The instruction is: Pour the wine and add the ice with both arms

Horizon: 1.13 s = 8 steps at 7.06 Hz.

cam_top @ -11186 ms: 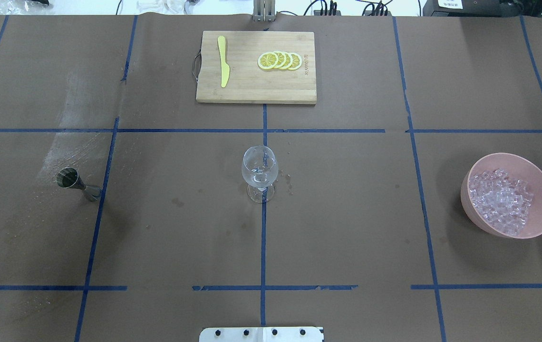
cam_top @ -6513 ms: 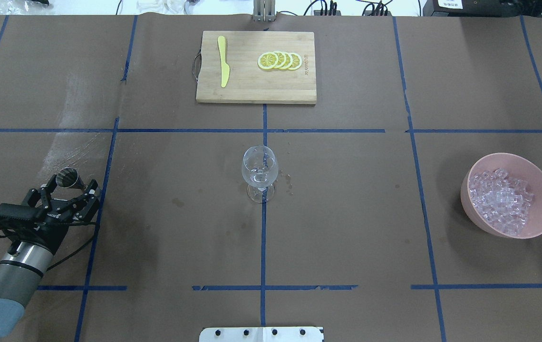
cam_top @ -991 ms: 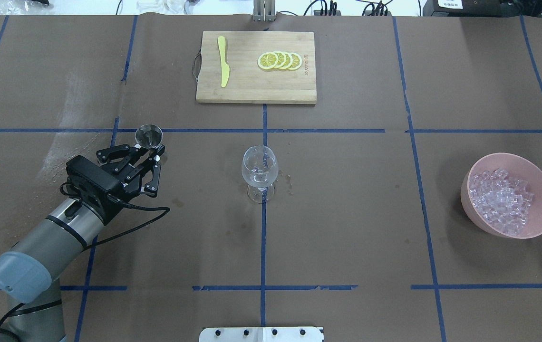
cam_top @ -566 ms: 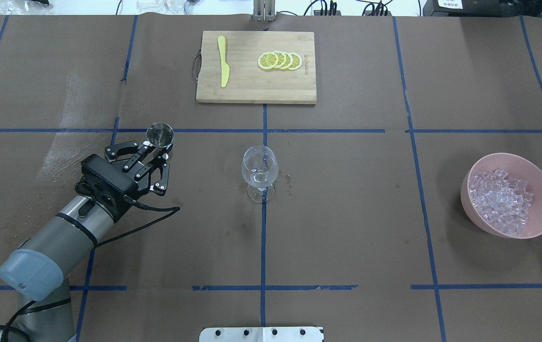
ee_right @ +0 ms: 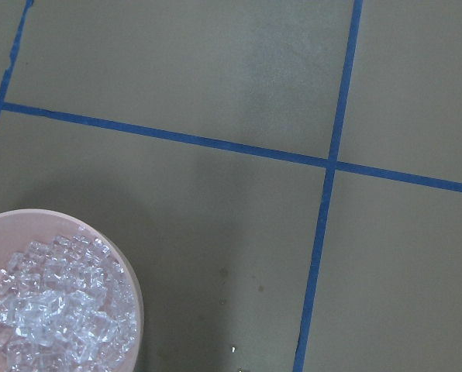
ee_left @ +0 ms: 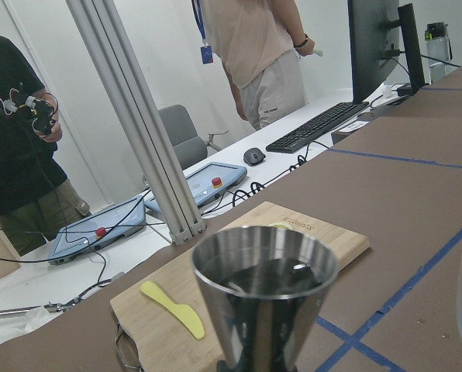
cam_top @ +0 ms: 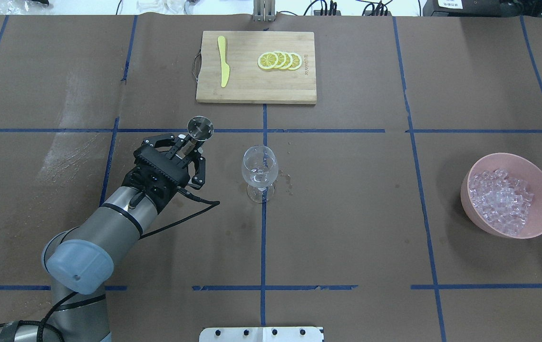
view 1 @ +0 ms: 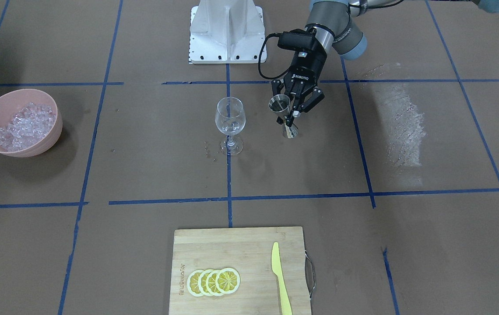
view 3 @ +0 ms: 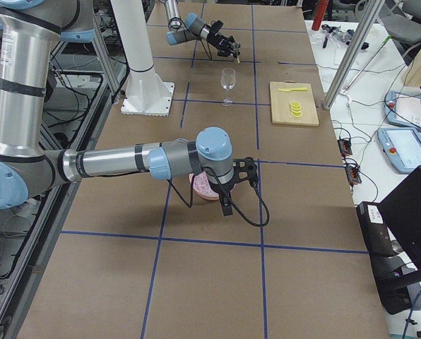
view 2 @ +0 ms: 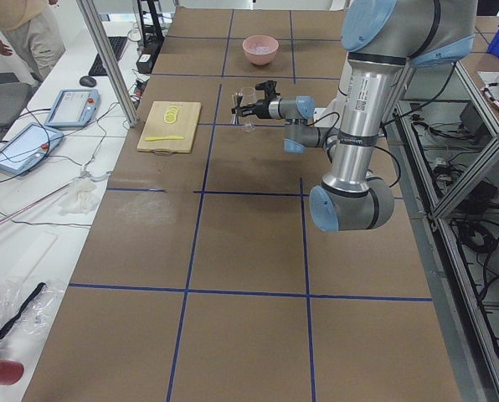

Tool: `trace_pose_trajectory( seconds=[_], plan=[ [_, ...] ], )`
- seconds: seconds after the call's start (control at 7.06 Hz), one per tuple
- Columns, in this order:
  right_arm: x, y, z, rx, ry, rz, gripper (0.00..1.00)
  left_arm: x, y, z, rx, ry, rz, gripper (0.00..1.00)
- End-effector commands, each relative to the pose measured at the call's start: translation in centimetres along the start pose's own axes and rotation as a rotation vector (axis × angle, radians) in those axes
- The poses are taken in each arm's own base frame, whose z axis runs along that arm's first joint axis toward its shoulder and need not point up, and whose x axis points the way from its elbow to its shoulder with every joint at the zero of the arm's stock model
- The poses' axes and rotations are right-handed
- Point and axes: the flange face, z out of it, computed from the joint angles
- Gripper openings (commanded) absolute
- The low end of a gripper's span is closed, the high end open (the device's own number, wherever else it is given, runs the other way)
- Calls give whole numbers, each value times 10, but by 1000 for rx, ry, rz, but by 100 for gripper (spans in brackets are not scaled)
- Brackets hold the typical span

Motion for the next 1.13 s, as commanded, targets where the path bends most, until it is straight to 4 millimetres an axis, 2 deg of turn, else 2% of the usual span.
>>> trace_pose_trajectory(
  seconds=[0.0,0.28,0.85,0.99],
  plan=[
    [1,0,-1,2,1,3,100,11,-13,4,-28,-5,76,0],
    [2,1,-2,3,1,6,100,10,-18,5,-11,-71,214,0],
    [4,3,1,-2,2,10,100,54,-35,8,-65,-95,291,0],
    [4,3,1,-2,2,10,100,59,-32,5,-67,-104,306,0]
  ],
)
